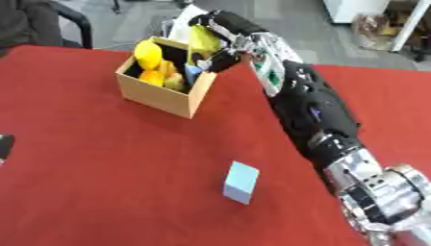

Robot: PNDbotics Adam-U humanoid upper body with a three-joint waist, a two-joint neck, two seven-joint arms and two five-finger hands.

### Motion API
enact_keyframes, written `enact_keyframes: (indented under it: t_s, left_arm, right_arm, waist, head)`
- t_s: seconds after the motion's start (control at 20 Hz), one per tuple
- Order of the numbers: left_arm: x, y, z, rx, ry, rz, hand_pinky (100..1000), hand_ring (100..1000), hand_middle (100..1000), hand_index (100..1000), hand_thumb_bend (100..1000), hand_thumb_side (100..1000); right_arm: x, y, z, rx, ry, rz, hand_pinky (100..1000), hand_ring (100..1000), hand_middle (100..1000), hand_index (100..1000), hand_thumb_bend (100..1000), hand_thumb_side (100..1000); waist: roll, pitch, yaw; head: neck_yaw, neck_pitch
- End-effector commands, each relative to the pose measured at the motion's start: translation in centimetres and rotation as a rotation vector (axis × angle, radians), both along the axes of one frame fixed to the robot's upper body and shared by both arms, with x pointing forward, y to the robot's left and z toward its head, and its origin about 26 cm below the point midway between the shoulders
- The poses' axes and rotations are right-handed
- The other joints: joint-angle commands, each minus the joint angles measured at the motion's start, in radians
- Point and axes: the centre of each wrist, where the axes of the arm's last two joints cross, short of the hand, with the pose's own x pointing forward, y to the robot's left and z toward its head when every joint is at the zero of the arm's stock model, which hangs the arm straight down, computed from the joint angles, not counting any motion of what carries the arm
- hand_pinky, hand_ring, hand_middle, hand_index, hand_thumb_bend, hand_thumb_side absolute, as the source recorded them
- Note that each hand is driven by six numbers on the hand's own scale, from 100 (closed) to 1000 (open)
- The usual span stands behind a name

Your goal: Pick up objects on the table and place them in the box.

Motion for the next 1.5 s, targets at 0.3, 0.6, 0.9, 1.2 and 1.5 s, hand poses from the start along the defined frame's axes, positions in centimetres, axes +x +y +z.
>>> enact_keyframes:
  t_s: [0.3,0.6,0.9,1.2,1.5]
  left_arm:
    - [0.03,-1.17,1.46,0.001,-0.046,-0.078,657,603,551,704,533,409]
    - [0.07,-1.45,1.61,-0.001,-0.047,-0.09,656,603,550,703,532,410]
    - [0.06,-1.43,1.61,-0.003,-0.046,-0.089,656,603,550,703,530,410]
    - [0.05,-1.42,1.61,-0.003,-0.046,-0.089,656,603,550,703,530,410]
    - [0.04,-1.39,1.59,-0.003,-0.045,-0.089,656,603,550,703,530,411]
  right_arm:
    - [0.72,0.52,0.05,0.059,-0.085,-0.165,747,717,776,953,100,391]
    - [0.72,0.72,0.64,0.038,-0.207,-0.273,857,874,951,975,228,486]
    - [0.85,1.12,-0.13,-0.005,-0.261,-0.254,886,910,979,979,238,503]
    - [0.85,1.1,-0.15,-0.007,-0.265,-0.247,886,910,979,979,238,503]
    - [0.83,1.13,-0.04,-0.008,-0.269,-0.241,884,908,977,978,240,500]
  waist:
    - [0.005,0.008,0.033]
    - [0.003,0.013,0.046]
    - [0.003,0.014,0.042]
    - [0.003,0.014,0.04]
    - [0.003,0.014,0.038]
  head:
    - [-0.034,-0.028]
    - [-0.042,-0.031]
    - [-0.042,-0.03]
    - [-0.041,-0.03]
    - [-0.041,-0.03]
